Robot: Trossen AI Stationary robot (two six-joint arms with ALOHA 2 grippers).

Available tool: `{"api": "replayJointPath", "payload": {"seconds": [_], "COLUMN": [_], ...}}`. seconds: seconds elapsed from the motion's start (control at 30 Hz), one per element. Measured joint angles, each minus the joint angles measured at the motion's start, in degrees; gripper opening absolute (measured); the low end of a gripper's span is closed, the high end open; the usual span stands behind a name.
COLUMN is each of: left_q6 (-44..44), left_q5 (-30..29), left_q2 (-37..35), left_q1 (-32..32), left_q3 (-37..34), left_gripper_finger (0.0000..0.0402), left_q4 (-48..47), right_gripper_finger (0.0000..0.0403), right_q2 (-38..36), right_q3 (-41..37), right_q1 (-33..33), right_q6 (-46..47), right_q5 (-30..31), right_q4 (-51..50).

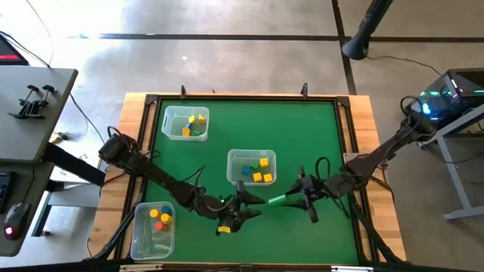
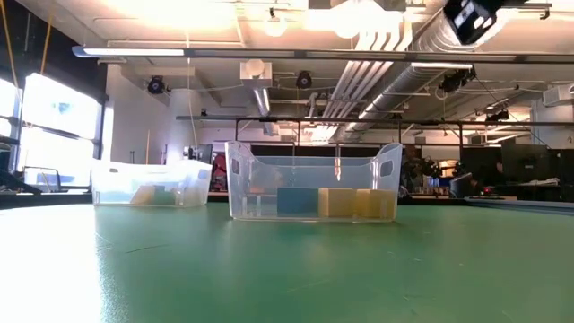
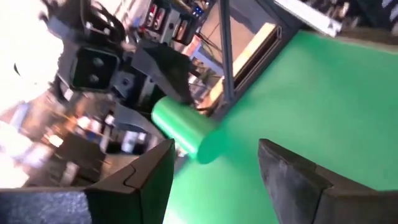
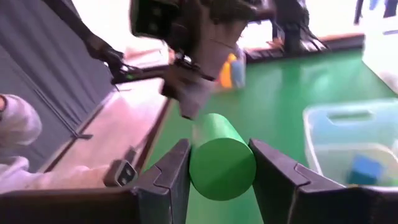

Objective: Sort blocks by size
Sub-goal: Put the green cylindrical block into the bottom left transparent bin

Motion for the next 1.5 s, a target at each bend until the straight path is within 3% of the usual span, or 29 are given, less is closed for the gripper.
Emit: {"api": "replayJointPath", "payload": {"seconds": [0.1,0.23,0.4,0.53,0.7,0.93,1.3,1.5], "left_q6": [8.12,17.58,27.94,32.33,33.06,32.31,31.31,29.84], "left_q5": [-1.80,-8.86,-16.98,-18.05,-17.67,-19.15,-23.84,-24.12], "left_q2": [0.50,4.41,10.40,13.26,14.63,14.61,14.62,14.62], "left_q1": [-0.84,-2.65,-4.67,-5.25,-5.23,-5.23,-6.32,-6.39], "left_q3": [0.85,3.38,5.87,5.90,5.90,5.89,5.89,5.89], "left_gripper_finger": [0.0216,0.0216,0.0216,0.0216,0.0216,0.0211,0.0140,0.0127], "left_q4": [0.29,4.35,16.66,26.72,34.12,37.24,37.00,36.97], "right_gripper_finger": [0.0130,0.0130,0.0130,0.0130,0.0130,0.0130,0.0130,0.0130], "right_q2": [3.39,7.89,12.23,14.69,15.41,15.41,15.38,15.38], "right_q3": [0.00,0.00,-0.02,-0.02,-0.02,-0.02,0.00,0.00], "right_q1": [1.25,2.53,2.91,2.74,2.43,2.47,2.43,2.45], "right_q6": [-2.69,-7.09,-8.86,-8.80,-8.80,-8.82,-8.60,-8.33], "right_q5": [0.67,1.25,1.00,1.50,1.67,1.63,3.97,4.57], "right_q4": [7.66,18.26,27.97,31.25,33.84,34.62,34.62,34.36]}}
